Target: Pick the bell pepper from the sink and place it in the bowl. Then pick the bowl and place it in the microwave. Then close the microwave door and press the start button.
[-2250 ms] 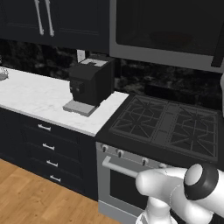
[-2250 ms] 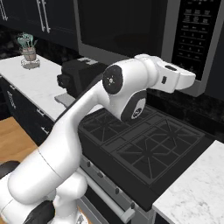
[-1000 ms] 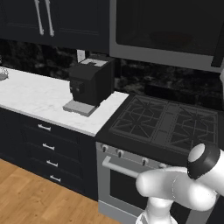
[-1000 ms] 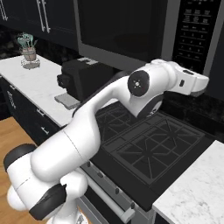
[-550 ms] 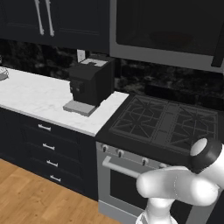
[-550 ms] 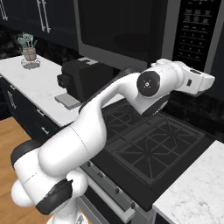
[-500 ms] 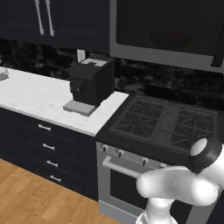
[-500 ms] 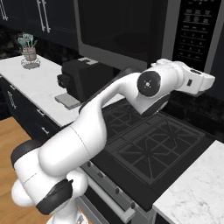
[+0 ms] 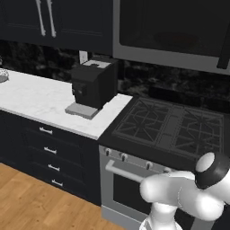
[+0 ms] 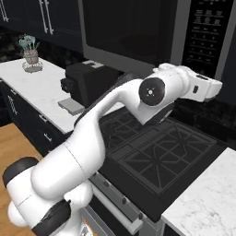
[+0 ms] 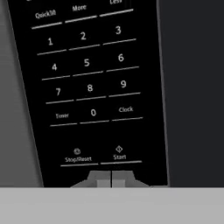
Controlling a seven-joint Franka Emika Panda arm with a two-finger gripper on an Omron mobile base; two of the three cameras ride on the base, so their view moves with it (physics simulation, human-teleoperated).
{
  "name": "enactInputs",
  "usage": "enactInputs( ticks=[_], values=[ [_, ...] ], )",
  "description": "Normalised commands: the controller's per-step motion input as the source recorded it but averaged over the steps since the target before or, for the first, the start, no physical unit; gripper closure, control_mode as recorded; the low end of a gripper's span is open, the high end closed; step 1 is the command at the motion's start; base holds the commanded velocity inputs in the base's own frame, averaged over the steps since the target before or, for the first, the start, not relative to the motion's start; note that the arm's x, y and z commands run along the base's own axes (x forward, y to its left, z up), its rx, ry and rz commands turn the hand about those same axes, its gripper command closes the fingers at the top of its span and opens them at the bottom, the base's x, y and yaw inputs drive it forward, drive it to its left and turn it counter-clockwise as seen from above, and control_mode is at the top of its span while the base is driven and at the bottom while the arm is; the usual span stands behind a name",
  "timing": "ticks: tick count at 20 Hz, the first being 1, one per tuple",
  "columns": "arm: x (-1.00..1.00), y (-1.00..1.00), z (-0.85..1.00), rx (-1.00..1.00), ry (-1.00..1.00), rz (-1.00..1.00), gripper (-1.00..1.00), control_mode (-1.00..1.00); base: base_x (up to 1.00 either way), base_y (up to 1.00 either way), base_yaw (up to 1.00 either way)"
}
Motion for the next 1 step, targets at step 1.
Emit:
enactInputs(
  ticks=[1],
  values=[
    [-0.55, 0.48, 0.01, -0.01, -0.07, 0.00, 1.00, -1.00, 0.00, 0.00, 0.00]
  ],
)
